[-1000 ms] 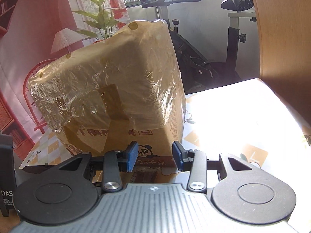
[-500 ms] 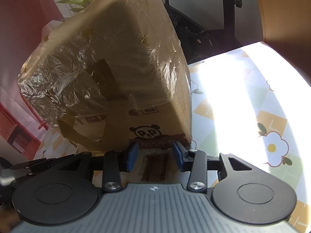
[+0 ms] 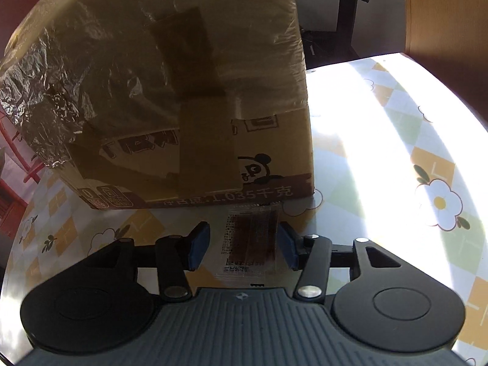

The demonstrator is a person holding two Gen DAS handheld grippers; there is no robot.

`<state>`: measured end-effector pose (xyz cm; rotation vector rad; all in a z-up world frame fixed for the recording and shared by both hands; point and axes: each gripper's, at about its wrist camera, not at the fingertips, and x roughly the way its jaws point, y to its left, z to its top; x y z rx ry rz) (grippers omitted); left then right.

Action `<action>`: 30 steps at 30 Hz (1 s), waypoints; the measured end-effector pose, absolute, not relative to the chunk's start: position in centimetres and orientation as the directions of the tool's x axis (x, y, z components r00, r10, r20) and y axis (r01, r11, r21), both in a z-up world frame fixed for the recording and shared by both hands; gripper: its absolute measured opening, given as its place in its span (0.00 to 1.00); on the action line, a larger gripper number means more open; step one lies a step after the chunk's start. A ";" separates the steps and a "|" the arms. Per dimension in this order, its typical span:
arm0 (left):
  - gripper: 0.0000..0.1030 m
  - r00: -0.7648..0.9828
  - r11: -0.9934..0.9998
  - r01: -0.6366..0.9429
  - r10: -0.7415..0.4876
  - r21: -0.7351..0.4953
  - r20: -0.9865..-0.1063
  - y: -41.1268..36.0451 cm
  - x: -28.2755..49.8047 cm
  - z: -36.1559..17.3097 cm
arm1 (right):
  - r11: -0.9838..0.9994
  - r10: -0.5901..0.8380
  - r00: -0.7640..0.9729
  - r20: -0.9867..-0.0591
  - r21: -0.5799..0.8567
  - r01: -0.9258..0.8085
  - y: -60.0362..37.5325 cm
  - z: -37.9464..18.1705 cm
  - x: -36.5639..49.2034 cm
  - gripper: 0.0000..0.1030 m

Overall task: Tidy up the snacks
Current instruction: 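Grasp the cracker biscuit with left tool while right tool grasps the brown packet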

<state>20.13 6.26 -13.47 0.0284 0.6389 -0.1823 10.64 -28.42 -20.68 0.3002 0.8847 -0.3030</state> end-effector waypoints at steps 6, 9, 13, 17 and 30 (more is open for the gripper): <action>0.50 0.786 0.984 0.174 -0.168 -0.048 -0.595 6.1 19.8 -13.5 | 0.922 -0.190 0.569 -0.800 0.053 0.383 -28.0 -22.0 12.2 0.68; 0.50 0.785 0.981 0.183 -0.181 -0.059 -0.593 5.8 19.8 -13.7 | 0.929 -0.201 0.557 -0.806 0.023 0.369 -27.4 -22.2 13.0 0.73; 0.50 0.782 0.978 0.196 -0.197 -0.067 -0.591 5.2 19.8 -14.1 | 0.941 -0.257 0.526 -0.811 -0.085 0.328 -26.2 -22.8 13.3 0.74; 0.50 0.776 0.975 0.212 -0.212 -0.072 -0.594 4.7 19.6 -14.4 | 0.945 -0.254 0.530 -0.809 -0.089 0.316 -25.5 -22.8 12.8 0.59; 0.50 0.777 0.966 0.255 -0.233 -0.046 -0.585 2.9 17.0 -13.6 | 0.957 -0.187 0.622 -0.760 0.003 0.291 -26.0 -19.9 6.2 0.39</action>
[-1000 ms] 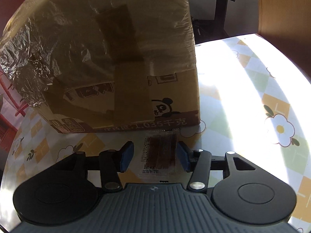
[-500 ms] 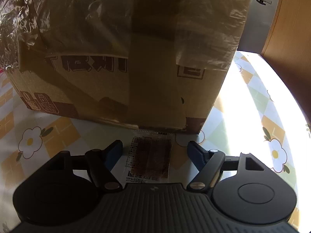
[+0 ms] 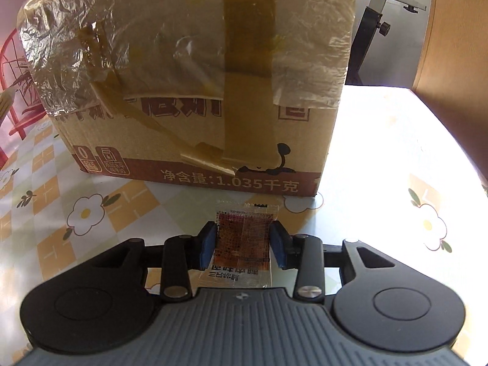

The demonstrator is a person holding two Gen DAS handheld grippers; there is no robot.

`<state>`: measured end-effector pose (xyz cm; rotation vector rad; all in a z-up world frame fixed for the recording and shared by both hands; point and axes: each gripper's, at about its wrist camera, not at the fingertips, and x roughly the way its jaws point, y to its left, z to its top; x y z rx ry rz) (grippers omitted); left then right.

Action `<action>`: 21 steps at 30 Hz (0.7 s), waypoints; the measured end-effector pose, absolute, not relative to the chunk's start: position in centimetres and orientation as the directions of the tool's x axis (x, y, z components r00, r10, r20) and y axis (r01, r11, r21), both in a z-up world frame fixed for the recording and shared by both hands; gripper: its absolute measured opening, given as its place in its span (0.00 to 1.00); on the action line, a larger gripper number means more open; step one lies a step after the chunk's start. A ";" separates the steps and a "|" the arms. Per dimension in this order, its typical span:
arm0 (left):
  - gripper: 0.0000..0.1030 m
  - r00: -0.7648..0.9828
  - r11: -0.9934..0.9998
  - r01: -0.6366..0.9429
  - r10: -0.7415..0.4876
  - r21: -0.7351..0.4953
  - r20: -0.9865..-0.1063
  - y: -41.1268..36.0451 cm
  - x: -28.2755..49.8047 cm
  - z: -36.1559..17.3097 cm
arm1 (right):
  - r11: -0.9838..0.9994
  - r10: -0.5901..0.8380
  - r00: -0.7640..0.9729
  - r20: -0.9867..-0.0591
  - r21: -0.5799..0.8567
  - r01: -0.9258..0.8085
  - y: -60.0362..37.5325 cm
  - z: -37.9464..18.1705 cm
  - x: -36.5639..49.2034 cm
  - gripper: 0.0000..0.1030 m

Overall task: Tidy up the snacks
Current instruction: 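Grasp the cracker biscuit with left tool while right tool grasps the brown packet, then carry both items over the box and open both tools to drop them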

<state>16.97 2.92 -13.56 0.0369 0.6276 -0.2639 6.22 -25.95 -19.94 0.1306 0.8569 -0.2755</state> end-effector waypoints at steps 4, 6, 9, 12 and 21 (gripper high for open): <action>0.50 0.784 0.960 0.276 -0.247 -0.037 -0.569 1.8 15.7 -12.9 | 0.955 -0.181 0.658 -0.731 0.029 0.295 -26.0 -18.5 4.0 0.39; 0.50 0.785 0.956 0.289 -0.261 -0.042 -0.562 1.2 15.1 -12.6 | 0.955 -0.184 0.683 -0.707 0.035 0.293 -26.7 -17.1 3.5 0.39; 0.50 0.788 0.948 0.314 -0.287 -0.045 -0.545 0.3 14.3 -11.8 | 0.955 -0.185 0.717 -0.672 0.048 0.292 -26.3 -14.5 1.3 0.39; 0.50 0.798 0.940 0.338 -0.311 -0.044 -0.517 -0.6 13.8 -10.7 | 0.955 -0.192 0.754 -0.628 0.057 0.291 -26.4 -12.6 1.3 0.39; 0.50 0.827 0.928 0.368 -0.354 -0.056 -0.437 -2.7 14.8 -7.2 | 0.962 -0.193 0.852 -0.487 0.077 0.262 -26.3 -6.7 3.1 0.39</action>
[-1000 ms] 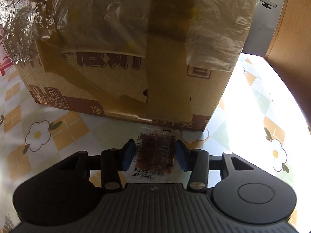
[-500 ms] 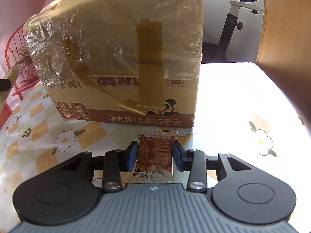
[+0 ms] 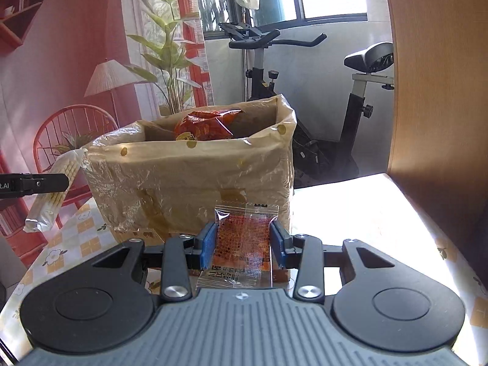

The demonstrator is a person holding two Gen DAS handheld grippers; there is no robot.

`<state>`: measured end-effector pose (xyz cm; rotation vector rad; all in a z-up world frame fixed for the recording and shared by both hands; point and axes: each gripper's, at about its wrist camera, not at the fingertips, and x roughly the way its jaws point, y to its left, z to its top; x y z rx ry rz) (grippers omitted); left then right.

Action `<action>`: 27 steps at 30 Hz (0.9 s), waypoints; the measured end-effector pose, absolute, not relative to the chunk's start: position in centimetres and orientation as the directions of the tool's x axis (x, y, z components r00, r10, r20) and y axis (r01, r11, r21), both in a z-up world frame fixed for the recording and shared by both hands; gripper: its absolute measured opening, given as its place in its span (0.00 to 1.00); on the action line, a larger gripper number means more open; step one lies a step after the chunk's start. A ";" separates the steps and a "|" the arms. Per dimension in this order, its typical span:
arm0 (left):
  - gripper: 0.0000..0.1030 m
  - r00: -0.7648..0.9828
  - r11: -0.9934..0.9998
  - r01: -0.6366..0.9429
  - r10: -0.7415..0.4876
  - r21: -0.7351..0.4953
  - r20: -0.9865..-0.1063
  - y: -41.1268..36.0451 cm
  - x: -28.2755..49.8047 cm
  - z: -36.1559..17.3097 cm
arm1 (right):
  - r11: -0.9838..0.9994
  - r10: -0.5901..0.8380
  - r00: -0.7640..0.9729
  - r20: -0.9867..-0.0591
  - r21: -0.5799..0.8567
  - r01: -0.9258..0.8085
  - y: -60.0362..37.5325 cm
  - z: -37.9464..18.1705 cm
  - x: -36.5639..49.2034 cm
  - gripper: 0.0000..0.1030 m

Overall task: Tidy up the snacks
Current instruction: 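Carry both items over the box and open both tools to drop them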

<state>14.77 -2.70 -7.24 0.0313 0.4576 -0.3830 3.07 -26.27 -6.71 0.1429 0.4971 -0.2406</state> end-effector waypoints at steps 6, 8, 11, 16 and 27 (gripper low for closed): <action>0.50 0.843 0.931 0.364 -0.349 -0.044 -0.409 -4.4 18.0 -6.0 | 0.976 -0.180 0.893 -0.413 0.038 0.215 -26.9 -3.6 7.0 0.39; 0.50 0.846 0.933 0.357 -0.343 -0.044 -0.407 -5.0 19.7 -5.6 | 0.982 -0.170 0.908 -0.383 0.008 0.187 -27.1 -2.6 8.9 0.39; 0.50 0.858 0.939 0.343 -0.329 -0.037 -0.394 -5.8 21.7 -5.1 | 0.985 -0.167 0.912 -0.374 -0.034 0.166 -27.6 -2.2 11.7 0.39; 0.50 0.869 0.946 0.325 -0.301 -0.005 -0.393 -6.9 25.0 -4.9 | 0.984 -0.174 0.896 -0.408 -0.037 0.174 -29.2 -3.5 15.4 0.39; 0.75 0.881 0.954 0.290 -0.236 0.074 -0.410 -7.5 26.1 -5.3 | 0.989 -0.140 0.866 -0.480 -0.019 0.149 -30.1 -5.5 17.6 0.54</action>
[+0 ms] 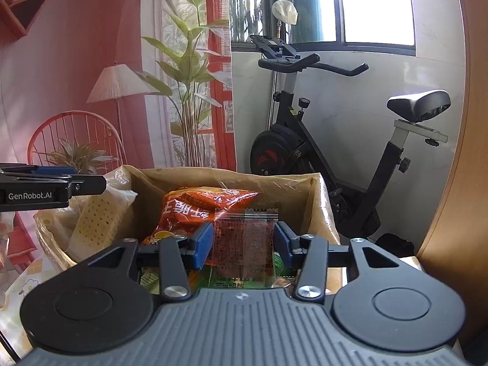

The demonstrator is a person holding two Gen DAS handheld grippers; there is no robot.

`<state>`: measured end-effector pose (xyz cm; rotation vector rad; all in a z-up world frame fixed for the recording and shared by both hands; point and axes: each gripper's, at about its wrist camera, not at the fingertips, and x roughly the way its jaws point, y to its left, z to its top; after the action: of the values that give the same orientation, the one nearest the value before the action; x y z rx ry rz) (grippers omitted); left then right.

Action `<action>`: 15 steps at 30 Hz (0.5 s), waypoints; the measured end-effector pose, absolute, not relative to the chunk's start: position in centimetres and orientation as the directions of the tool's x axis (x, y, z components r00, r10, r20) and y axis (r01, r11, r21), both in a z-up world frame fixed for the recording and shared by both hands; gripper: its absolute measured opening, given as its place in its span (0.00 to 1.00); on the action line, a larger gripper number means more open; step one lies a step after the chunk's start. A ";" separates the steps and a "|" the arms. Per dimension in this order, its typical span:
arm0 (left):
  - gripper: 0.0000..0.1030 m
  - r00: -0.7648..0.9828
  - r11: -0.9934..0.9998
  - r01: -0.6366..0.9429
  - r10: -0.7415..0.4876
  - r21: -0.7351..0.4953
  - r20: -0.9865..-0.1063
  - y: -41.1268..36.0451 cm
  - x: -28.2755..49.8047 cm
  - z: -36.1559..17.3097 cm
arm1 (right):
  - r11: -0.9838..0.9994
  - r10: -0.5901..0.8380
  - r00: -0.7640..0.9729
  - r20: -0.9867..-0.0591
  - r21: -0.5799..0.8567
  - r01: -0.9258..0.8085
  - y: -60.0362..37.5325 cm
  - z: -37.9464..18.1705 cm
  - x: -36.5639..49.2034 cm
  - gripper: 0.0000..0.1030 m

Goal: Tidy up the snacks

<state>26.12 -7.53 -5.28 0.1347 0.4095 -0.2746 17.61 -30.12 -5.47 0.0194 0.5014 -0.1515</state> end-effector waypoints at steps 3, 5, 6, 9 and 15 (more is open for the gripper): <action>0.81 0.882 0.949 0.300 -0.235 0.101 -0.408 -7.5 25.3 -4.6 | 0.987 -0.145 0.871 -0.469 -0.001 0.163 -30.2 -4.8 17.0 0.70; 0.82 0.886 0.948 0.299 -0.233 0.111 -0.401 -7.4 24.6 -4.0 | 0.986 -0.145 0.872 -0.467 0.007 0.168 -30.1 -4.2 16.5 0.78; 0.83 0.888 0.948 0.297 -0.231 0.114 -0.397 -7.3 24.3 -3.7 | 0.986 -0.145 0.873 -0.466 0.007 0.168 -30.0 -3.7 16.3 0.80; 0.86 0.902 0.950 0.285 -0.221 0.125 -0.371 -7.1 22.4 -2.4 | 0.987 -0.142 0.880 -0.452 0.009 0.163 -29.3 -2.3 15.3 0.89; 0.90 0.920 0.958 0.264 -0.214 0.115 -0.329 -6.1 18.5 0.4 | 0.986 -0.137 0.894 -0.427 0.025 0.163 -27.6 0.6 12.7 0.96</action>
<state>18.50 -6.09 0.44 0.1590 0.3197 -0.2470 12.75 -27.56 0.58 0.0608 0.4381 -0.1559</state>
